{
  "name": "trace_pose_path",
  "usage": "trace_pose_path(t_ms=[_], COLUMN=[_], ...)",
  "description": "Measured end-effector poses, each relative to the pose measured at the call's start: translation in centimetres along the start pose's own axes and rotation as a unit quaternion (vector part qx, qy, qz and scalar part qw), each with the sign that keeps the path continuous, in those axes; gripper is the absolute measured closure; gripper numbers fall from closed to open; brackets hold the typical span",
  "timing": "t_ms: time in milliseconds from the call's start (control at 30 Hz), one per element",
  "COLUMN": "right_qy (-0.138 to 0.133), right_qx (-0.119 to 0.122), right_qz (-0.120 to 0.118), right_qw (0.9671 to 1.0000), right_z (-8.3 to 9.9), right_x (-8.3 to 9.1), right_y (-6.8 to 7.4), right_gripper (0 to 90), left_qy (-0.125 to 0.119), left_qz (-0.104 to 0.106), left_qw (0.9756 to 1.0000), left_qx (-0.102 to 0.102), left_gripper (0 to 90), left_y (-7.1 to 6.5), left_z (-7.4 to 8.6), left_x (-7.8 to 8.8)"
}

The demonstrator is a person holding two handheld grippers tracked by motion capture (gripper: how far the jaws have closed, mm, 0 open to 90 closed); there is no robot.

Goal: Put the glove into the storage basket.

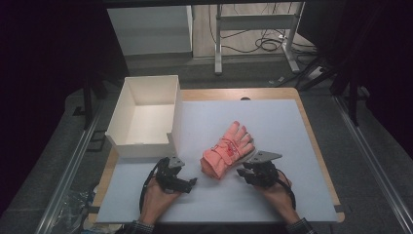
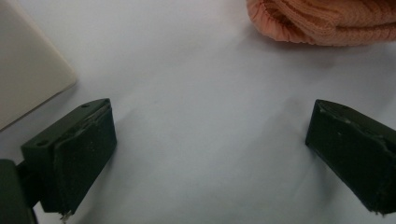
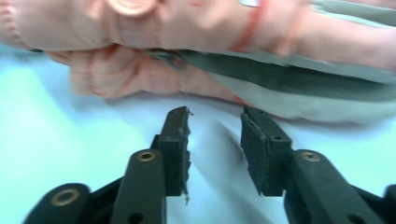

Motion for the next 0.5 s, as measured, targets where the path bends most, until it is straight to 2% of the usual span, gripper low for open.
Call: trace_pose_path(t_ms=[100, 200, 267, 333, 433, 500], right_qy=[-0.002, -0.001, -0.002, -0.002, -0.001, 0.0], right_qx=[-0.007, -0.015, -0.024, -0.03, -0.035, -0.036], right_qz=[0.011, 0.025, 0.034, 0.041, 0.054, 0.065], right_qw=[0.9999, 0.9996, 0.9992, 0.9987, 0.9979, 0.9973], right_z=[0.4, 0.9, 1.2, 1.5, 1.9, 2.1], right_x=[0.6, 1.2, 1.6, 1.9, 2.4, 2.7], right_y=[-1.1, -2.2, -3.0, -3.7, -4.7, -5.3], right_gripper=[52.0, 45.2, 40.9, 36.1, 30.2, 27.3], left_qy=[0.006, -0.013, -0.015, -0.014, -0.01, -0.005], left_qz=[0.006, 0.021, 0.027, 0.032, 0.051, 0.055], left_qw=[0.9999, 0.9996, 0.9993, 0.999, 0.9984, 0.9981], left_qx=[-0.007, -0.014, -0.02, -0.026, -0.024, -0.026], left_gripper=[1.2, 0.0, 0.0, 0.0, 0.0, 0.0], left_y=[-0.1, -0.6, -1.0, -1.4, -2.0, -2.3], left_z=[-0.2, -0.9, -1.4, -1.8, -2.5, -3.0], left_x=[0.2, 1.0, 1.4, 1.7, 1.9, 2.1])
Point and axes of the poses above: each handheld gripper's, and its own axes: x roughly backward along the jaws, z roughly out of its underside, y roughly to its left, the point moved 5 cm from there along -x, roughly forward along the jaws, and after that the axes turned 4 degrees about z, right-handed, at the moved point
